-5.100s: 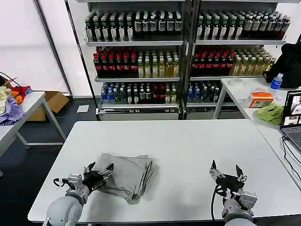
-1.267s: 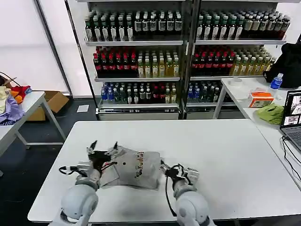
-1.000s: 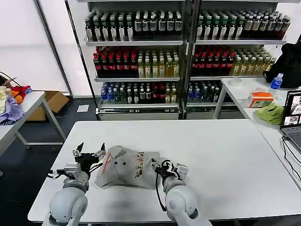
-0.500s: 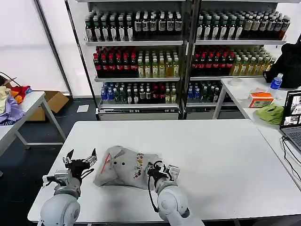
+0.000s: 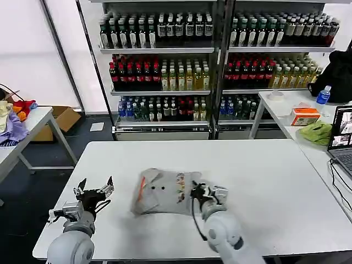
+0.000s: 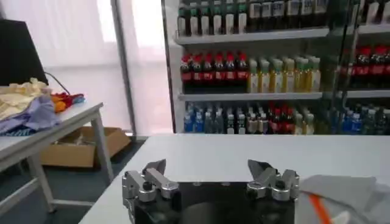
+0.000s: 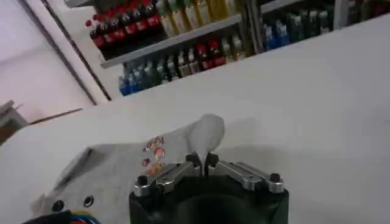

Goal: Fold and organize the clothes.

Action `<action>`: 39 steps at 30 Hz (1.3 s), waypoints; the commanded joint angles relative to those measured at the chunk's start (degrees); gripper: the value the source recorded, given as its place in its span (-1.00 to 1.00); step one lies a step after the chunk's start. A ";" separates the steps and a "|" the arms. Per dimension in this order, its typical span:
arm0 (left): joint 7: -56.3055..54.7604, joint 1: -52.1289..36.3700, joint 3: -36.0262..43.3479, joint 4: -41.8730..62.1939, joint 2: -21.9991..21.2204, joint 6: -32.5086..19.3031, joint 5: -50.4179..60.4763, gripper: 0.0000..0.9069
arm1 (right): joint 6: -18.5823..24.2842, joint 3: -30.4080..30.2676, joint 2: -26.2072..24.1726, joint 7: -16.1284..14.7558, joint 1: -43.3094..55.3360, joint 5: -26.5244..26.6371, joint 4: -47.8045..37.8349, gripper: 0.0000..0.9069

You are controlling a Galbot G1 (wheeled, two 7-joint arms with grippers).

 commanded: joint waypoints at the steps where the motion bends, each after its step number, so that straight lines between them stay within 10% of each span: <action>1: -0.16 0.62 0.51 -0.54 -0.72 0.05 -0.23 1.00 | -1.18 6.28 -15.21 -5.40 3.59 -2.00 -3.24 -1.00; 3: -0.16 0.65 0.91 -0.75 -1.05 0.10 -0.23 1.00 | -1.13 6.69 -14.70 -5.65 4.66 -4.27 -6.13 -0.80; 4: -0.16 0.75 1.08 -0.88 -1.18 0.09 -0.24 1.00 | -1.10 7.44 -14.53 -5.93 5.29 -5.81 -7.84 0.33; 5: -0.14 0.76 1.20 -0.91 -1.23 0.08 -0.25 1.00 | -1.08 7.56 -14.41 -6.21 5.62 -6.49 -8.79 1.00; 16: 0.11 1.64 1.75 -0.87 -1.72 -0.16 -0.32 1.00 | 1.27 12.26 -10.50 -5.07 6.64 -21.85 -4.38 1.00; 21: 0.12 1.36 1.83 -0.87 -1.76 -0.23 -0.40 1.00 | -1.13 7.14 -9.99 -5.32 0.25 -14.31 4.68 1.00; 39: 0.57 3.86 1.31 -2.40 -2.24 0.12 -0.15 1.00 | -1.33 -1.46 -2.80 -0.03 -3.12 -15.56 -1.18 1.00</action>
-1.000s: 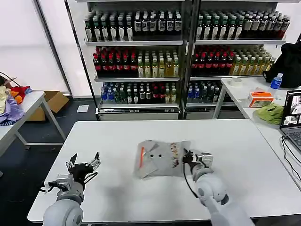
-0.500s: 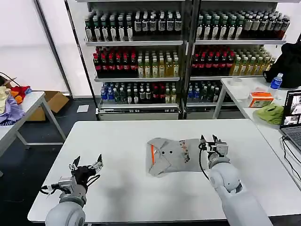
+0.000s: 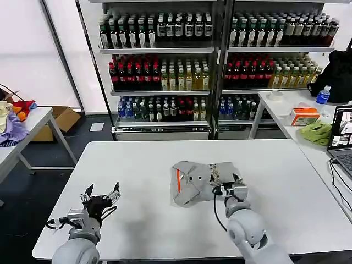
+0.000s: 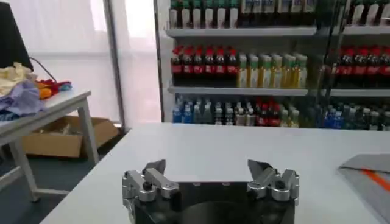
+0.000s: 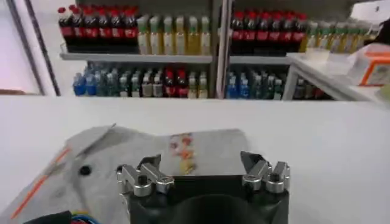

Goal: Fold and organize the clothes.

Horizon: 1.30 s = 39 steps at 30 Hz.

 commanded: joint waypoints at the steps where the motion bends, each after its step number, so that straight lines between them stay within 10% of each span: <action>1: 0.16 1.12 0.19 -0.54 -0.35 0.41 0.10 1.00 | -0.36 -3.54 3.40 3.09 -1.57 -1.40 -2.75 1.00; 16: 1.61 2.21 -0.87 -3.07 -2.14 -1.05 0.23 1.00 | -0.27 -0.62 3.15 3.23 -1.57 -2.11 -1.62 1.00; 21: 4.76 3.04 -2.02 -6.99 -3.98 -6.73 -0.19 1.00 | -0.21 6.43 -2.01 1.38 -3.12 -5.86 12.35 1.00; 31: 9.23 2.42 -4.29 -5.21 -4.42 -13.01 0.90 1.00 | 4.51 21.74 -14.62 -2.13 -11.62 -6.57 11.90 1.00; 39: 13.51 2.35 -6.56 -5.08 -3.68 -12.95 2.34 1.00 | 5.87 20.45 -11.53 -1.31 -12.61 -6.99 12.28 1.00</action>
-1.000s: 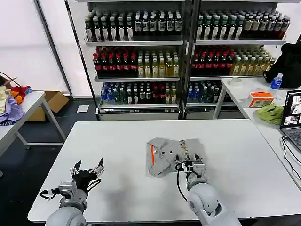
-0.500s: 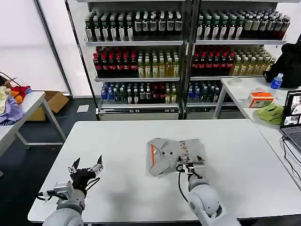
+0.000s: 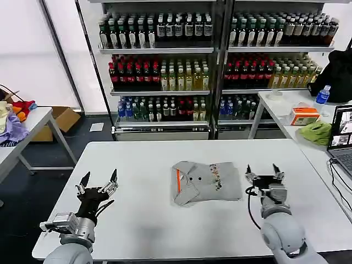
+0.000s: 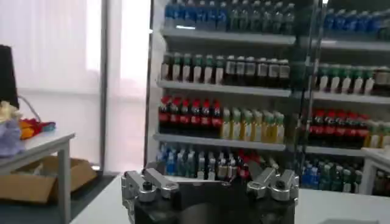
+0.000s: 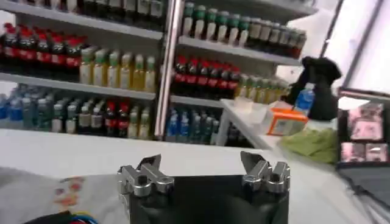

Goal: Fold and organize the clothes.

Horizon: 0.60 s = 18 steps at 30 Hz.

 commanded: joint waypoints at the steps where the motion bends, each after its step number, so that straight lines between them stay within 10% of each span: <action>1: 5.09 0.14 -3.24 -0.04 -0.02 -1.55 2.62 1.00 | 2.27 5.67 -2.51 -0.70 -4.64 -1.07 3.42 1.00; 18: 0.97 0.70 -5.55 -0.43 -0.38 -0.78 -1.47 1.00 | -0.57 4.34 -4.83 -2.84 -4.13 -1.02 4.87 1.00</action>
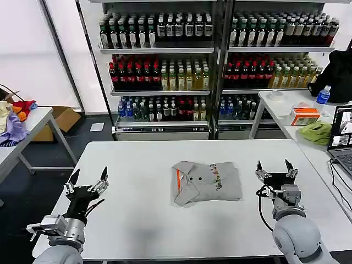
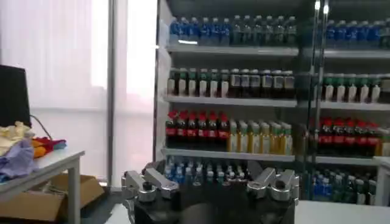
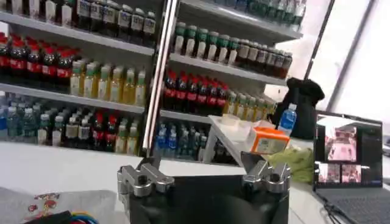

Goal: Fold and organize the clothes.

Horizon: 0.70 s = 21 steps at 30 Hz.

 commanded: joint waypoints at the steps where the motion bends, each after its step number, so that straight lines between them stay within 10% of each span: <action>1: -1.29 -0.76 -2.02 0.83 -0.13 1.56 -2.22 1.00 | -0.69 0.67 -1.97 -2.08 -1.28 -0.37 0.83 1.00; 21: 1.95 -4.21 2.35 3.95 -1.75 2.55 3.76 1.00 | -0.86 1.68 2.64 -5.98 -8.45 -8.15 4.38 1.00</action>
